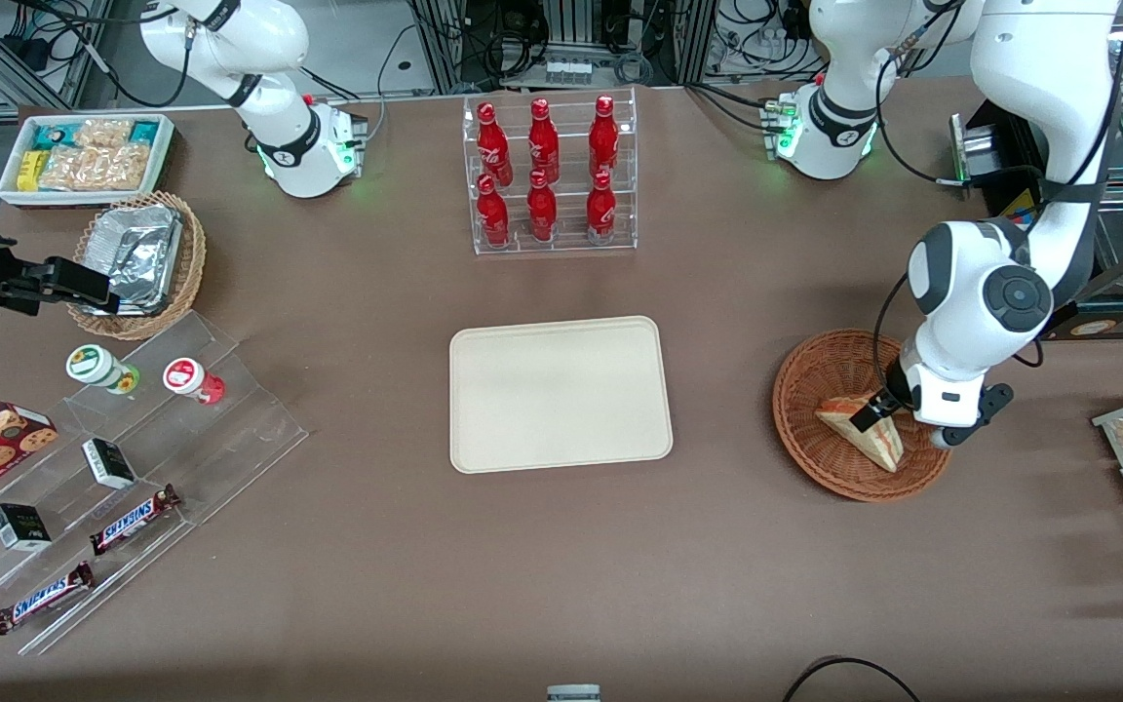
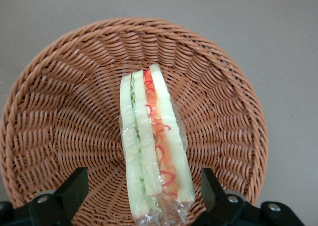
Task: Place sandwich from basket to tray
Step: 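Close the left gripper on the wrapped sandwich in the basket, then lift the sandwich and carry it over the cream tray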
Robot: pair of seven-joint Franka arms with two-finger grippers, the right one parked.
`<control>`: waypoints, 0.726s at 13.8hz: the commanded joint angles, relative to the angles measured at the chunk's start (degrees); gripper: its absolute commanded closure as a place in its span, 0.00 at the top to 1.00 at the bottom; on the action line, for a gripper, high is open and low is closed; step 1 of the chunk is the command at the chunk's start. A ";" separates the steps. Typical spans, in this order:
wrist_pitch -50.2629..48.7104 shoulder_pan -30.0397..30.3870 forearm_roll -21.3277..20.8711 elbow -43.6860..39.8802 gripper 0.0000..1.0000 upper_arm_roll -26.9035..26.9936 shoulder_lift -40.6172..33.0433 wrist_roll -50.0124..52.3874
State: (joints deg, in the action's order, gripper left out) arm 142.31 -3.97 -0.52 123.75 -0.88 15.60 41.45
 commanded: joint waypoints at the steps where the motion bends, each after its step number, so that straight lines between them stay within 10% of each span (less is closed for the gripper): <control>1: 1.73 0.36 -0.01 0.17 1.00 -0.26 0.48 1.53; 7: 4.38 0.27 0.16 -0.44 0.96 -0.26 3.11 1.62; 8: 4.38 0.27 0.16 -0.79 0.75 -0.26 3.21 1.62; 10: 4.03 0.10 0.08 -2.01 0.03 -0.26 3.29 3.02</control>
State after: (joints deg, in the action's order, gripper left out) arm 146.17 -3.97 -0.39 123.41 -0.88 18.51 42.69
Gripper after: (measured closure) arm 0.123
